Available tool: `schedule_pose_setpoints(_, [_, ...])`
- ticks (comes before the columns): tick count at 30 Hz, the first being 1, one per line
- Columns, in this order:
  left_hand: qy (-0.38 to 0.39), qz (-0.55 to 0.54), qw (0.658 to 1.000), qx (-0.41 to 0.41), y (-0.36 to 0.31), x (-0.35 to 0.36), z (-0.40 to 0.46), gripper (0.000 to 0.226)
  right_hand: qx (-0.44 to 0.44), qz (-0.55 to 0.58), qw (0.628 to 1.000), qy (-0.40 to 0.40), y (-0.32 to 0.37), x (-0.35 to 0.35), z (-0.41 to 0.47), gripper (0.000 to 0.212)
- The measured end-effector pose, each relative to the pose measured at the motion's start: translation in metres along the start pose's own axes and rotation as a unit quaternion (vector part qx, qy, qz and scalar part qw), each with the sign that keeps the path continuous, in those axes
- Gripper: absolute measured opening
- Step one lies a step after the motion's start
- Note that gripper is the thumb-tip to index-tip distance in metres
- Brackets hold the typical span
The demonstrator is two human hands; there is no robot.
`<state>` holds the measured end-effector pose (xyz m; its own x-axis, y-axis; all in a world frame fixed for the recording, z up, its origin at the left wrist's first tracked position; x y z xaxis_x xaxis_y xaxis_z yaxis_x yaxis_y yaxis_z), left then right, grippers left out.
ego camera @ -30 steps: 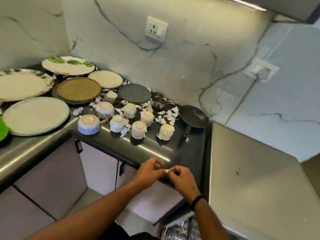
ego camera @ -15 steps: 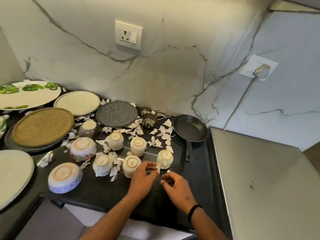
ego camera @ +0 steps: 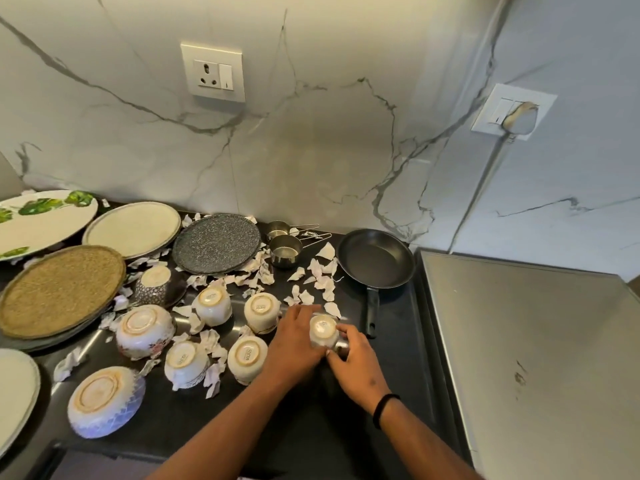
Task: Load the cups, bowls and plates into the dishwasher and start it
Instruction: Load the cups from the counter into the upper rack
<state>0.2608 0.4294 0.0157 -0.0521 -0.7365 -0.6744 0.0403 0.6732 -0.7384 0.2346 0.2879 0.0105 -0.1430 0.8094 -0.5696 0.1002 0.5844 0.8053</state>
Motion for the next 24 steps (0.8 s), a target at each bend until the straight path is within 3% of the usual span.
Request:
schedule_pose_setpoints(4, [0.046,0.051,0.998,0.013,-0.002,0.013,0.015,0.065,0.022,-0.015,0.996,0.079,-0.011,0.002,0.006,0.055])
schedule_pose_setpoints(9, [0.031,0.047,0.998,-0.018,-0.003,0.014,0.019,0.059,0.007,-0.036,0.99,0.137,-0.004,0.0,0.012,0.062])
schedule_pose_setpoints(13, [-0.026,0.015,0.999,-0.03,-0.006,-0.002,0.022,0.059,-0.016,0.01,0.993,0.114,0.01,-0.009,0.014,0.058])
schedule_pose_setpoints(17, [-0.142,-0.089,0.985,-0.05,-0.013,-0.039,0.027,0.062,-0.05,0.065,0.996,0.039,0.035,-0.029,0.026,0.049])
schedule_pose_setpoints(20, [-0.205,-0.236,0.947,-0.071,-0.021,-0.068,0.029,0.054,-0.072,0.103,0.992,0.028,0.06,-0.036,0.035,0.048])
schedule_pose_setpoints(24, [-0.168,-0.504,0.84,-0.112,-0.04,-0.086,0.029,0.028,-0.111,0.154,0.981,0.028,0.096,-0.043,0.041,0.041])
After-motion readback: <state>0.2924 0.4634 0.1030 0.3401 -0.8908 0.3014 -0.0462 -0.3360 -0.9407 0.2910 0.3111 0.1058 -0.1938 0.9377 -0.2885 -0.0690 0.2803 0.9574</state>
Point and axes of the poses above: each hand's wrist, its own z-axis towards the middle knuckle, its own x-axis out of the palm, y = z × x, the point moved 7 cm from there along z, towards the middle knuckle, and after that the axes turned 1 degree about -z, right-handed, at the moved point
